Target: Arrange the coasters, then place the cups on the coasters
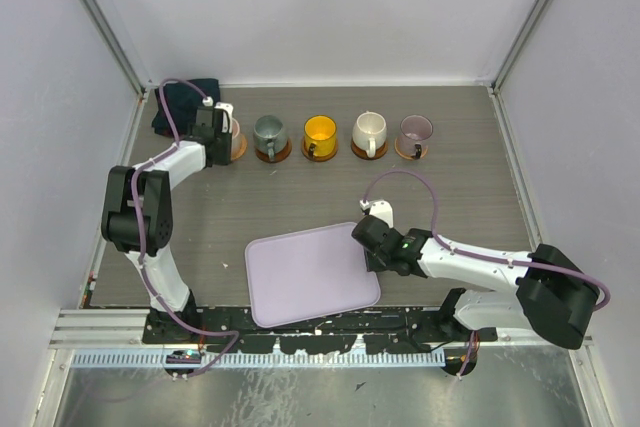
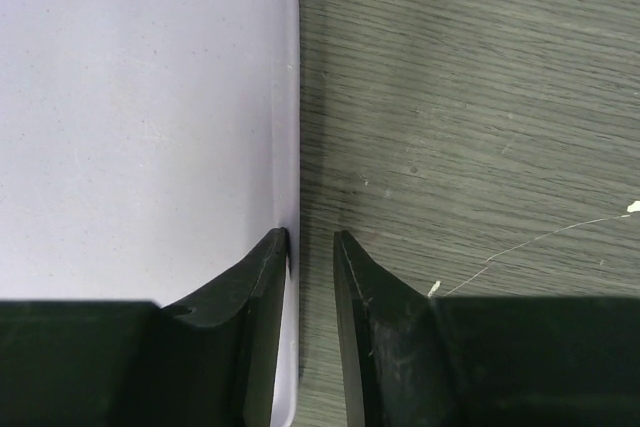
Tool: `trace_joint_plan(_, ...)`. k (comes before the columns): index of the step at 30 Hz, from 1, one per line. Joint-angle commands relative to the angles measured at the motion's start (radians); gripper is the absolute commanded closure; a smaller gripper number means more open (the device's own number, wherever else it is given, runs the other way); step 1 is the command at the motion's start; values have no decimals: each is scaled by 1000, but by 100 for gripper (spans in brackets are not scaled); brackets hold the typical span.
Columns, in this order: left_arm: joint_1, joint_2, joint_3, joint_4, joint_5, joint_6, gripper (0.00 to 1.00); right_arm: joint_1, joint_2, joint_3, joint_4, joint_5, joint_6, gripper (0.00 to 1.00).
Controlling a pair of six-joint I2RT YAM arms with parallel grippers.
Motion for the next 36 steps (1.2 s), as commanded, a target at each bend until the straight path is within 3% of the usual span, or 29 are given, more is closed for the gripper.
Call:
trace_joint_plan(1,10,-22,46,112,-14,-16,100,4,-12,21,3,31,10,67)
trace_joint_plan(7,9,-20,43,103,-23,-26,99,5,-15,26,7,37,1,48)
trace_joint_plan(13,10,-30,34,103,-22,-41,78,6,-36,37,-1,41,-11,41)
trace_joint_plan(20,9,-62,7,127,-16,-46,55,13,-83,59,-11,47,-48,40)
trace_joint_plan(30,10,-106,-7,118,-30,-46,51,78,-103,152,-29,51,-130,45)
trace_joint_plan(36,9,-203,-60,121,-68,-41,48,145,-47,211,-1,28,-196,63)
